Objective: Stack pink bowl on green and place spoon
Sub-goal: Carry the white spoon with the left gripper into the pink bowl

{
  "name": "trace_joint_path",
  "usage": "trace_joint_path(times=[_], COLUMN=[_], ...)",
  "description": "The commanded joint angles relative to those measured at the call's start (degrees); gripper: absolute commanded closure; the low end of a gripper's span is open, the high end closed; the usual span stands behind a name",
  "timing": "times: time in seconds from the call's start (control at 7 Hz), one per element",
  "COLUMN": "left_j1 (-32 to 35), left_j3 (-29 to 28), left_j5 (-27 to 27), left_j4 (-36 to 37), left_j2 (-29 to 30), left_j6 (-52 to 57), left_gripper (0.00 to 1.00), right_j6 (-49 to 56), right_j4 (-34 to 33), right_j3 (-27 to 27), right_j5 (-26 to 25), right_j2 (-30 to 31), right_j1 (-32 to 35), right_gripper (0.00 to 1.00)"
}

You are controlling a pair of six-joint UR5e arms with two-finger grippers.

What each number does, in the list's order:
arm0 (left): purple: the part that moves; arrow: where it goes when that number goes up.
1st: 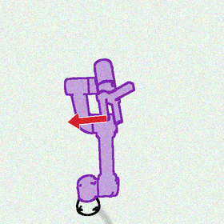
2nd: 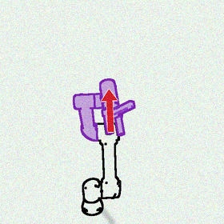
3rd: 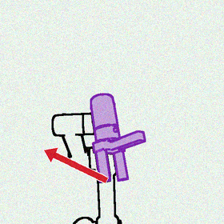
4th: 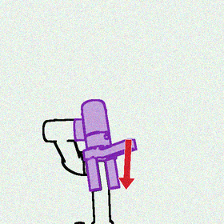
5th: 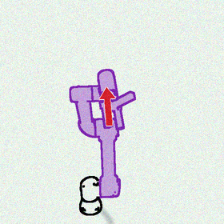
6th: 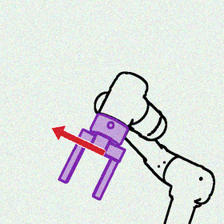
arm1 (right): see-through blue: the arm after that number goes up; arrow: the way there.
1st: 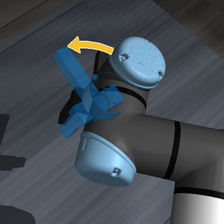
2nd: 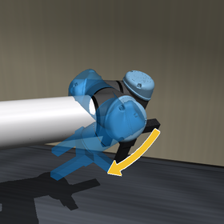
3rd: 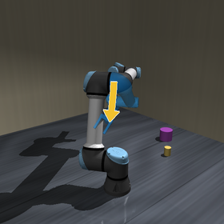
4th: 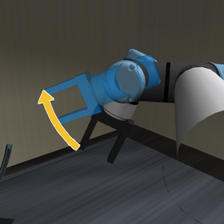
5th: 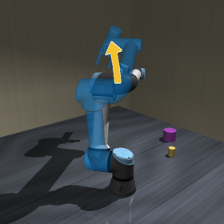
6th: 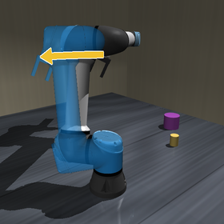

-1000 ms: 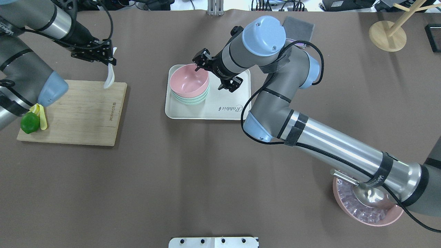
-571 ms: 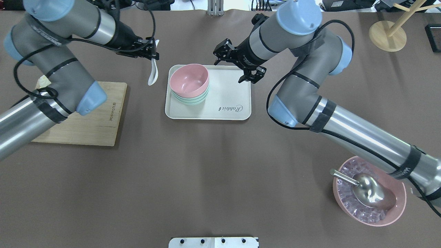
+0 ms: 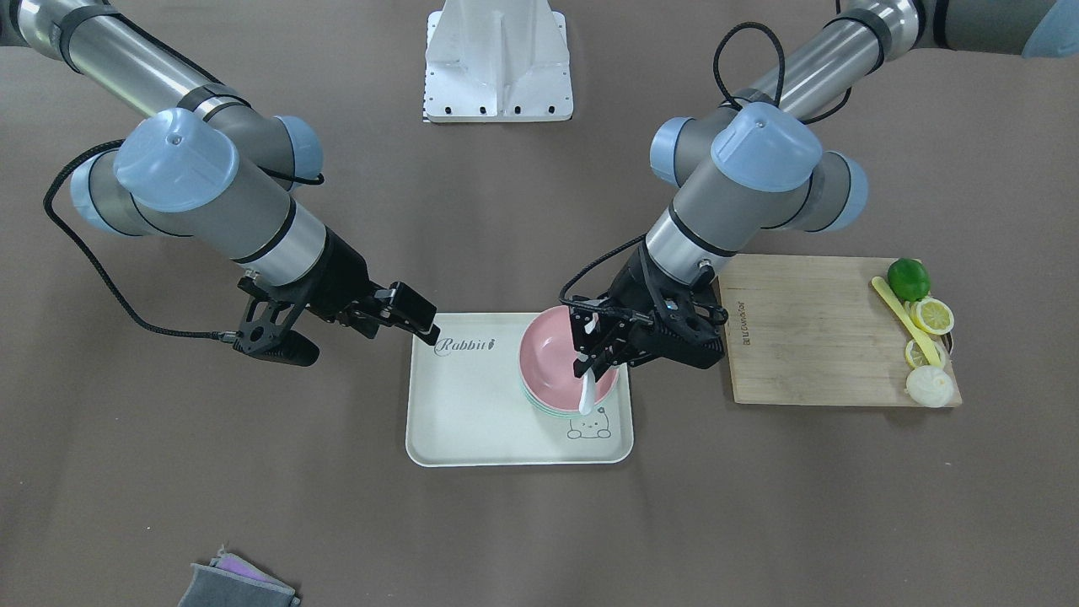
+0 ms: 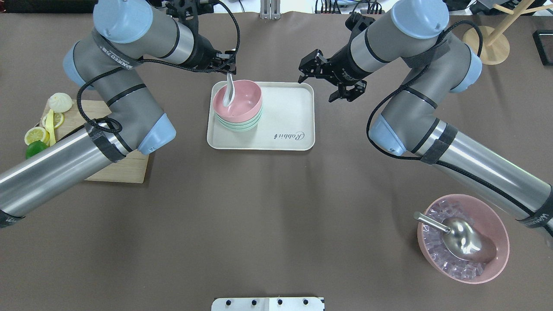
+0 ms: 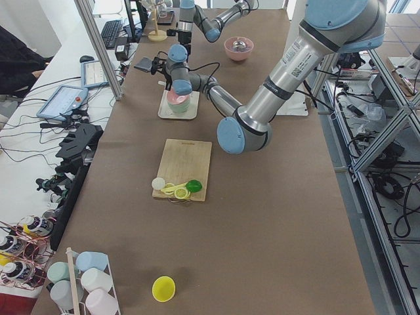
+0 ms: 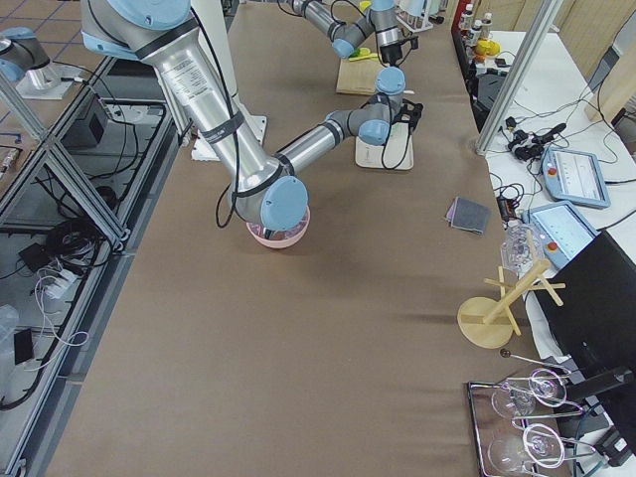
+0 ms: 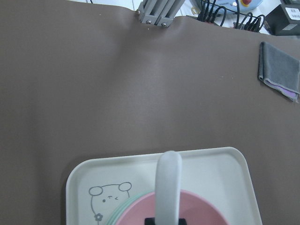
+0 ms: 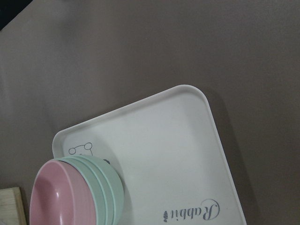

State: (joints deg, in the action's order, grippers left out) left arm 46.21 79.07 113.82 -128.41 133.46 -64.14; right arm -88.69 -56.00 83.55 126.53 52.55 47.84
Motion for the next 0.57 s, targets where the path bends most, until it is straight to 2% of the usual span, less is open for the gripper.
trace_joint_path(times=[0.0, 0.29, 0.43], left_j1=[-1.6, -1.3, 0.0], left_j3=[-1.0, 1.2, 4.2], left_j5=[-3.1, -3.3, -3.6], left_j4=[-0.1, 0.7, 0.7], left_j2=[1.5, 0.0, -5.6], left_j6=[0.1, -0.2, 0.4], left_gripper=[0.02, 0.02, 0.02], right_j6=[0.2, 0.8, 4.5], right_j4=[0.1, -0.2, -1.4], right_j3=[0.1, 0.4, 1.6], right_j5=[0.1, 0.3, 0.3], right_j2=[0.7, 2.4, 5.3], right_j1=[0.1, 2.8, 5.5], right_gripper=[0.00, 0.00, 0.00])
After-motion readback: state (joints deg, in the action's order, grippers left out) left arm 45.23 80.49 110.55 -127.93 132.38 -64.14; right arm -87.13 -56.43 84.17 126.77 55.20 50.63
